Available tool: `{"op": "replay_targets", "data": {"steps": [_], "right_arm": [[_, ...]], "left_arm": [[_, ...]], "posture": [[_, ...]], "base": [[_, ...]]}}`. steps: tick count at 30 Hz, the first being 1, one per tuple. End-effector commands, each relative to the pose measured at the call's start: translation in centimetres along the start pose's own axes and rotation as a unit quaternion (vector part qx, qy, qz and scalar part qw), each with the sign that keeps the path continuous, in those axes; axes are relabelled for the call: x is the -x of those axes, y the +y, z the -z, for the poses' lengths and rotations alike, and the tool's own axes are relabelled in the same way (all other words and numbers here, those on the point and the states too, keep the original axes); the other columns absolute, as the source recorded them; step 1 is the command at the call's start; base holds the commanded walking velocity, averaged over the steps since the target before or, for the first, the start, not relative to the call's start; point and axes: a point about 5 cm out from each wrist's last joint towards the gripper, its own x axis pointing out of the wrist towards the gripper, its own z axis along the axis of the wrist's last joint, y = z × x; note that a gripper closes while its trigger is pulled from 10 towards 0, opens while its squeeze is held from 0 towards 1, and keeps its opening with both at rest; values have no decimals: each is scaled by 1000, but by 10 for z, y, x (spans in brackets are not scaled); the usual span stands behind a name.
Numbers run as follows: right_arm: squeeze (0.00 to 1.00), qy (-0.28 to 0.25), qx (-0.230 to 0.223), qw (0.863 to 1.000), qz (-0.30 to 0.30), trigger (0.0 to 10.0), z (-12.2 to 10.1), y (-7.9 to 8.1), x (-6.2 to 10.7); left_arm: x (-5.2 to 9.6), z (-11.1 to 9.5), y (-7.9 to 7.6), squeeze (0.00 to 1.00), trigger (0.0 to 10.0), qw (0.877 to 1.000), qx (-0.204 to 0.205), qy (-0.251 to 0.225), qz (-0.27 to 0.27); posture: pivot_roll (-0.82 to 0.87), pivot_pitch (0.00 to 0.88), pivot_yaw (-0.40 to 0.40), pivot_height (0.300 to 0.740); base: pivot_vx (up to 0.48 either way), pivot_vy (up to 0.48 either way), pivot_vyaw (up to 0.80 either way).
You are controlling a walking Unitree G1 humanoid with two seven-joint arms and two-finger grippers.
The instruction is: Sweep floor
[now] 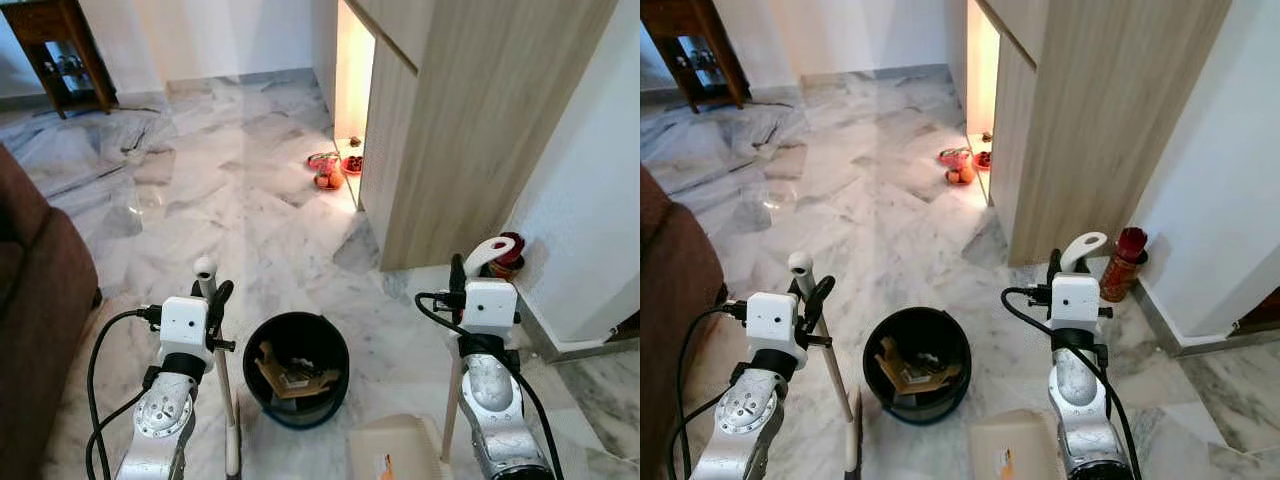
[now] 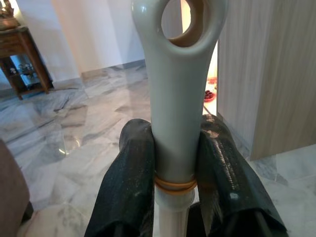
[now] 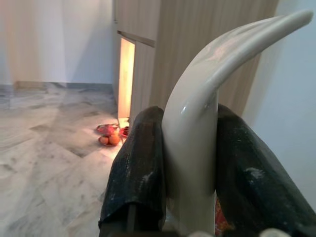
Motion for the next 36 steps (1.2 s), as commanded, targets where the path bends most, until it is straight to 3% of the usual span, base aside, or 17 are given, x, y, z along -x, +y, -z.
{"op": "replay_targets", "data": {"steps": [1,28,36], "right_arm": [[0,-11,-4,1000,-7,10000,-4,4,-2],[0,-7,-4,1000,-13,10000,-2,5,-3],[0,8,-18,1000,-6,10000,2,5,-4]], "left_arm": [[-1,-5,3,0,10000,1000,2,-16,-7],[0,-5,2,0,10000,1000,-1,-17,-14],[-1,-5,3,0,10000,1000,-6,-14,-16]], "posture": [[117,7,25,740],[120,11,18,740],[121,11,20,740]], "base": [[-334,0,0],[-365,0,0],[0,0,0]]}}
